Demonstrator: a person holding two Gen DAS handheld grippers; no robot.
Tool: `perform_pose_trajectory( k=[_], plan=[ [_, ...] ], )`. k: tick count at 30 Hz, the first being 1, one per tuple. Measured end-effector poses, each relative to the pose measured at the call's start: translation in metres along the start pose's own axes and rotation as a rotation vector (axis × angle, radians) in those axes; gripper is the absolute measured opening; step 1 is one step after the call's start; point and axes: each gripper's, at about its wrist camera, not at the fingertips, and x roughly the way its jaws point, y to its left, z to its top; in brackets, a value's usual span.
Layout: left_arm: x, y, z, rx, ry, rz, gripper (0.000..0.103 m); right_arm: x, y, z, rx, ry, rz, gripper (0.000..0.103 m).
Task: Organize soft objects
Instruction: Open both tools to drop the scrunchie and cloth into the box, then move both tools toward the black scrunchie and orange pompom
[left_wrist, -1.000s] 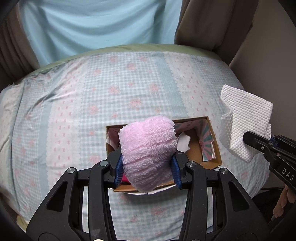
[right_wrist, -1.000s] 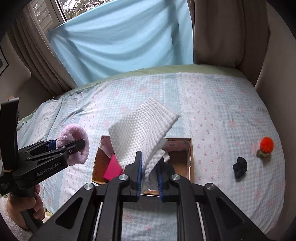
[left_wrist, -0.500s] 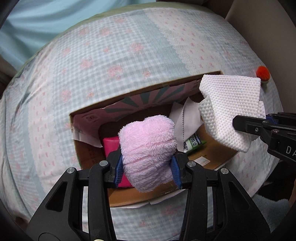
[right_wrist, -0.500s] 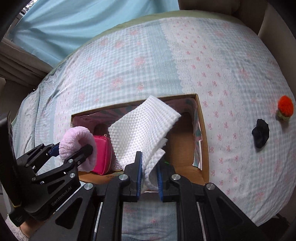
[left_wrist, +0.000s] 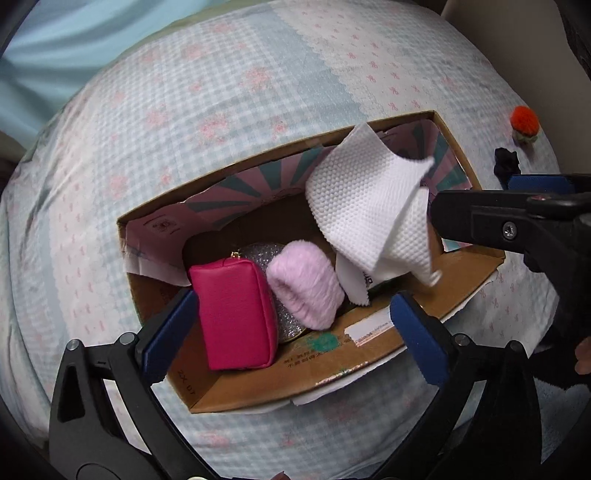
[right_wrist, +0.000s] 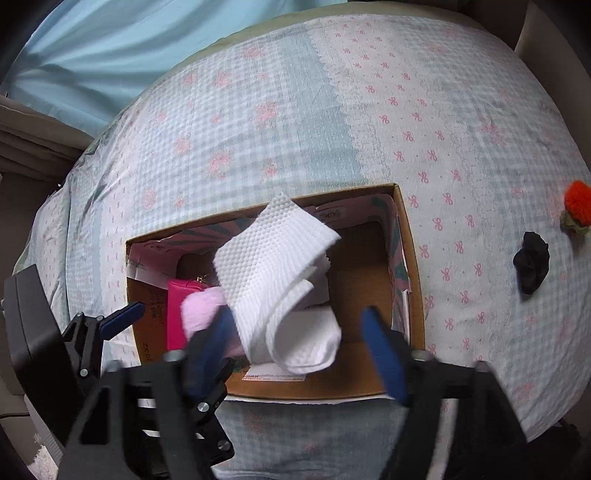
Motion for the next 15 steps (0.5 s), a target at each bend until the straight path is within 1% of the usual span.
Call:
perform_pose_trajectory(
  k=[1, 6, 9, 15],
  plan=[
    [-0.002, 0.004, 0.001, -0.004, 0.003, 0.005, 0.103, 0.000, 0.000, -0.001, -0.007, 0.006, -0.019, 0.103],
    [-0.015, 0.012, -0.005, 0.001, -0.020, 0.019, 0.103, -0.005, -0.002, -0.010, -0.018, -0.019, -0.003, 0.103],
    [-0.030, 0.009, -0.012, 0.003, -0.044, 0.024, 0.103, -0.013, -0.001, -0.017, -0.021, -0.063, 0.004, 0.103],
    [-0.061, 0.004, -0.025, 0.003, -0.108, 0.046, 0.103, -0.033, 0.000, -0.028, -0.017, -0.095, 0.009, 0.103]
  ],
)
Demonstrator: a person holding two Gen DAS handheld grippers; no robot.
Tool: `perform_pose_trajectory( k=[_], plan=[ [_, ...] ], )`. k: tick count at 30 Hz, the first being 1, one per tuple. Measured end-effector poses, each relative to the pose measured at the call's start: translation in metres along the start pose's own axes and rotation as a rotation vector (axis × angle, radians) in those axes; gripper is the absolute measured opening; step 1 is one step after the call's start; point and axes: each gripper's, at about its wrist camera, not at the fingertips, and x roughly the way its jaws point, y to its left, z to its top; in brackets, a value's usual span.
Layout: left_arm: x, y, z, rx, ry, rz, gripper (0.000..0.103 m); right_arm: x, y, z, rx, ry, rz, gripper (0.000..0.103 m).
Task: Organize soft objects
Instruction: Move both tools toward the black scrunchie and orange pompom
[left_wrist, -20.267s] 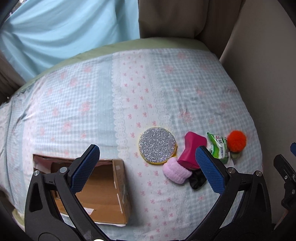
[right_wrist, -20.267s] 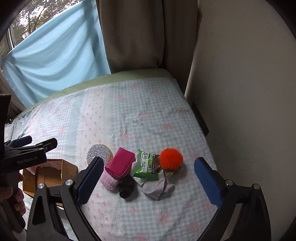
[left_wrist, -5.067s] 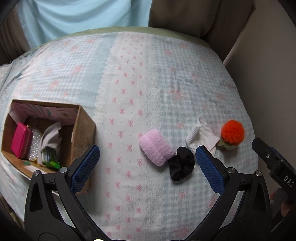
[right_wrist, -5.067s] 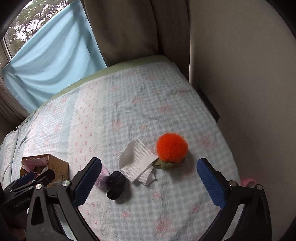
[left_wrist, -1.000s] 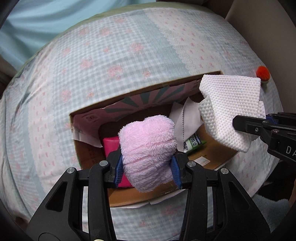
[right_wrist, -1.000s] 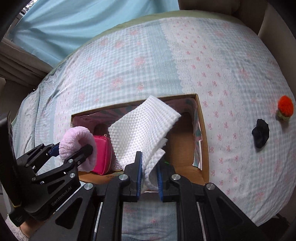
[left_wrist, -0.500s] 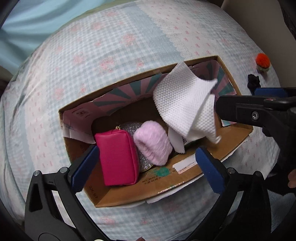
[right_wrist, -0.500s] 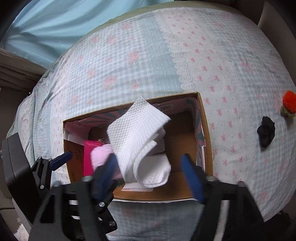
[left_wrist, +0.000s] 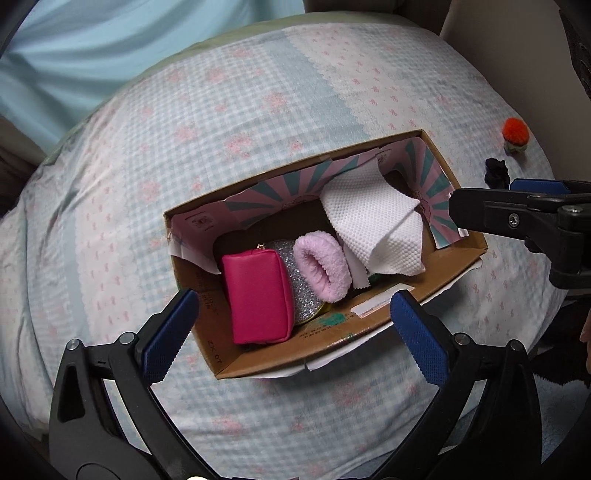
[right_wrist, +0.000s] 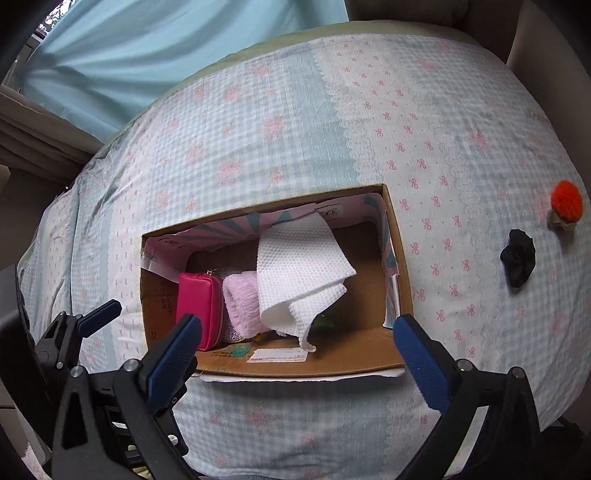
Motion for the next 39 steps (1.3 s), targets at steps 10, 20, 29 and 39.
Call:
perform_pose_trajectory(
  k=[10, 20, 29, 39],
  plan=[
    [-0.077, -0.013, -0.023, -0.031, -0.132, 0.047, 0.103, -0.073, 0.006, -0.027, -0.077, -0.156, -0.037, 0.103],
    [-0.177, -0.046, -0.048, -0.128, -0.312, 0.070, 0.103, -0.179, -0.009, -0.068, -0.143, -0.370, -0.060, 0.103],
    [-0.243, -0.089, -0.069, -0.182, -0.443, 0.116, 0.103, -0.247, -0.038, -0.108, -0.144, -0.507, -0.058, 0.103],
    [-0.248, -0.154, -0.052, -0.217, -0.457, 0.088, 0.103, -0.282, -0.105, -0.118, -0.112, -0.585, -0.067, 0.103]
  ],
)
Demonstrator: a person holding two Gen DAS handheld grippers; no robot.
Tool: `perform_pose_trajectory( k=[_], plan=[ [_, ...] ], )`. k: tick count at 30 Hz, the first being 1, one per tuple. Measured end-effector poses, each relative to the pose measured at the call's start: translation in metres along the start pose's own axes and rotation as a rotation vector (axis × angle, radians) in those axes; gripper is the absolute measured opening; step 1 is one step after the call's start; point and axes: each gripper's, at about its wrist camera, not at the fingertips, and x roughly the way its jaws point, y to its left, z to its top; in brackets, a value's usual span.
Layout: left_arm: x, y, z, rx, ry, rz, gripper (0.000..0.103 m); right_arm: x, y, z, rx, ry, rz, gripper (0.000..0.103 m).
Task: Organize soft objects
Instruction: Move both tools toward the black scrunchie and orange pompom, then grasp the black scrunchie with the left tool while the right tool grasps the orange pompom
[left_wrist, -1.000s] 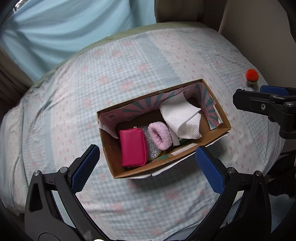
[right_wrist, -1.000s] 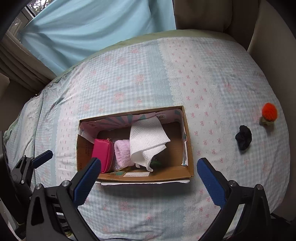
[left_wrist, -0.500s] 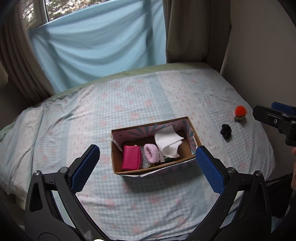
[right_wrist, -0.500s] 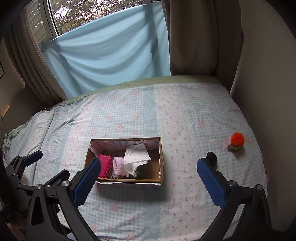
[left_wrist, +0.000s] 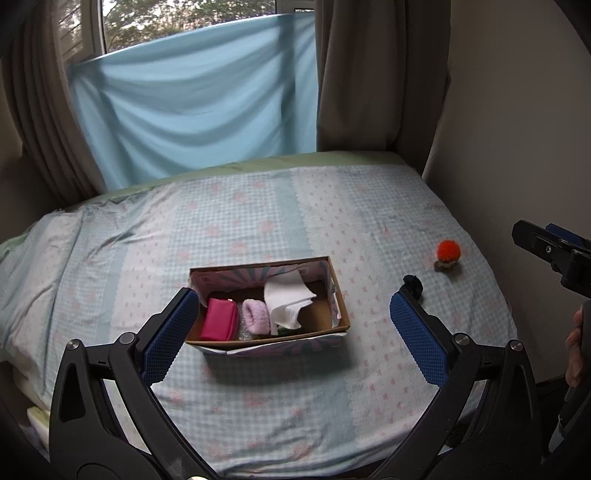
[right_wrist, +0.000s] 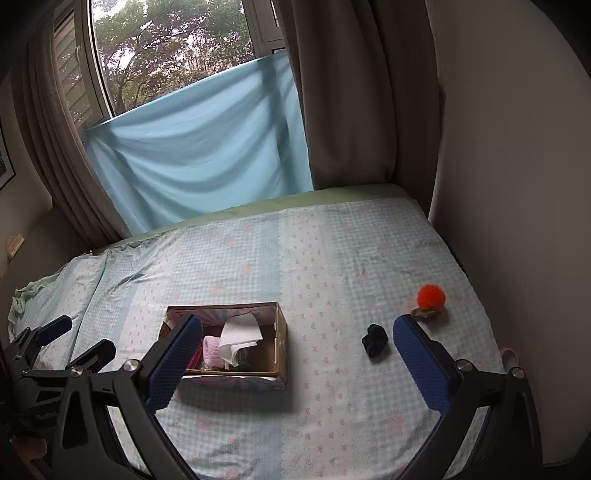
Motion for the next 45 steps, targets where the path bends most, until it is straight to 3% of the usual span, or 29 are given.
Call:
perform_pose_trajectory(
  k=[7, 15, 23, 30, 36, 38, 40, 42, 44, 45],
  plan=[
    [0.034, -0.065, 0.009, -0.021, 0.008, -0.022, 0.103, 0.001, -0.075, 0.010, 0.019, 0.007, -0.049, 0.103],
    [0.108, -0.131, 0.013, -0.052, 0.068, -0.058, 0.103, 0.049, -0.160, 0.019, 0.018, 0.083, -0.136, 0.103],
    [0.216, -0.186, -0.012, -0.114, 0.163, -0.060, 0.103, 0.145, -0.229, 0.011, 0.029, 0.172, -0.127, 0.103],
    [0.319, -0.233, -0.056, -0.157, 0.247, -0.080, 0.103, 0.242, -0.269, -0.006, -0.008, 0.236, -0.119, 0.103],
    [0.387, -0.267, -0.088, -0.076, 0.245, -0.074, 0.102, 0.321, -0.289, -0.032, -0.023, 0.268, -0.101, 0.103],
    [0.407, -0.274, -0.099, -0.057, 0.259, -0.071, 0.098, 0.339, -0.294, -0.042, -0.018, 0.269, -0.091, 0.103],
    [0.423, -0.278, -0.109, -0.053, 0.296, -0.078, 0.077, 0.355, -0.297, -0.050, -0.016, 0.265, -0.084, 0.102],
    [0.436, -0.280, -0.118, -0.047, 0.320, -0.066, 0.075, 0.368, -0.299, -0.056, -0.010, 0.256, -0.067, 0.095],
    [0.434, -0.281, -0.120, -0.040, 0.278, -0.059, 0.075, 0.379, -0.301, -0.061, 0.002, 0.255, -0.061, 0.091],
    [0.433, -0.281, -0.119, -0.037, 0.268, -0.058, 0.075, 0.383, -0.302, -0.063, 0.006, 0.250, -0.061, 0.082]
  ],
)
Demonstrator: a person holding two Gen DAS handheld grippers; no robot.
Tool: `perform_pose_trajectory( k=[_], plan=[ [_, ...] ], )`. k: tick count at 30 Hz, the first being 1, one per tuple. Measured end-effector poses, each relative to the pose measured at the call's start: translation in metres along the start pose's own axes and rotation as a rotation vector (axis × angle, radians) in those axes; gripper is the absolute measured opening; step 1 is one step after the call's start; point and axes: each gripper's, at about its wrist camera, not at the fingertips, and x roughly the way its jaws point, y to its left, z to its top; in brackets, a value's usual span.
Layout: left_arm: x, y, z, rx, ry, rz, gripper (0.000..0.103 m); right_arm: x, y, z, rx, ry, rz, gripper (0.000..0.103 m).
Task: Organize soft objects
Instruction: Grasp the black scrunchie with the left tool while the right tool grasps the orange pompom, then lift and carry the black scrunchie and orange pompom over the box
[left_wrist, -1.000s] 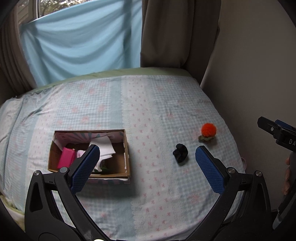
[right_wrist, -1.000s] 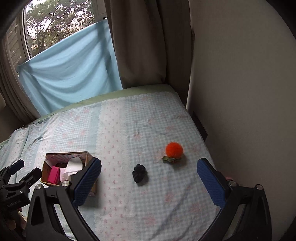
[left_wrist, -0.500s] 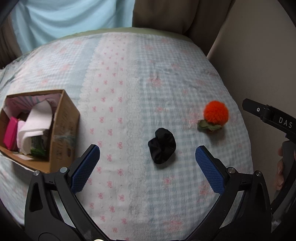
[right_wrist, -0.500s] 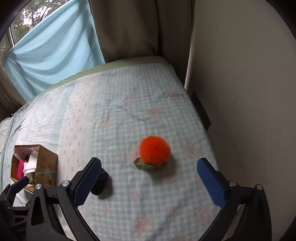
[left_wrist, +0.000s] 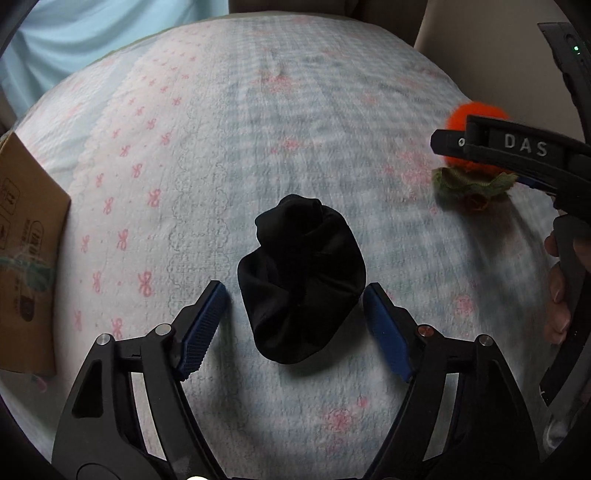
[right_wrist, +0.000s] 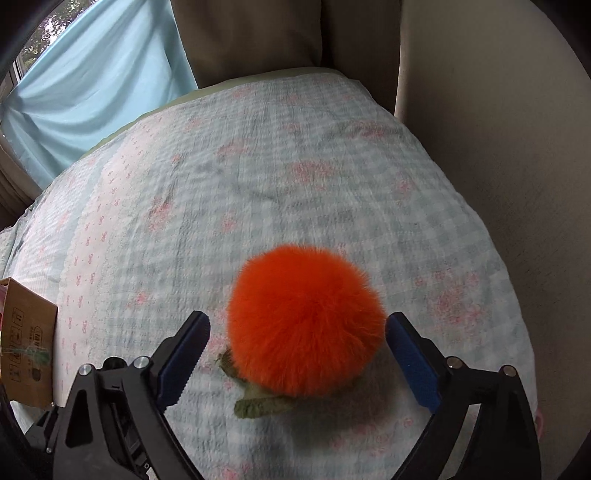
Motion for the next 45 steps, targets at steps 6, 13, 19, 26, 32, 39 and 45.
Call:
perform_pose_trajectory(
  k=[6, 13, 19, 26, 32, 39, 45],
  plan=[
    [0.001, 0.001, 0.011, -0.014, -0.024, 0.006, 0.059, 0.013, -0.003, -0.006, 0.002, -0.041, -0.021, 0.052],
    [0.001, 0.006, 0.025, -0.017, -0.047, -0.009, 0.020, 0.008, -0.009, -0.008, 0.024, -0.083, -0.027, 0.034],
    [-0.017, 0.004, 0.030, 0.012, -0.081, -0.026, 0.019, -0.005, -0.009, -0.008, 0.031, -0.111, -0.035, 0.032],
    [-0.056, 0.016, 0.044, 0.007, -0.140, -0.038, 0.019, -0.042, -0.001, -0.001, 0.039, -0.163, -0.052, 0.032],
    [-0.114, 0.029, 0.056, 0.022, -0.187, -0.054, 0.019, -0.091, 0.023, 0.003, 0.028, -0.201, -0.064, 0.032],
    [-0.209, 0.059, 0.077, 0.032, -0.228, -0.064, 0.019, -0.182, 0.066, 0.017, 0.060, -0.227, -0.037, 0.032],
    [-0.282, 0.104, 0.087, 0.035, -0.262, -0.072, 0.019, -0.261, 0.122, 0.027, 0.051, -0.264, -0.030, 0.032]
  ],
)
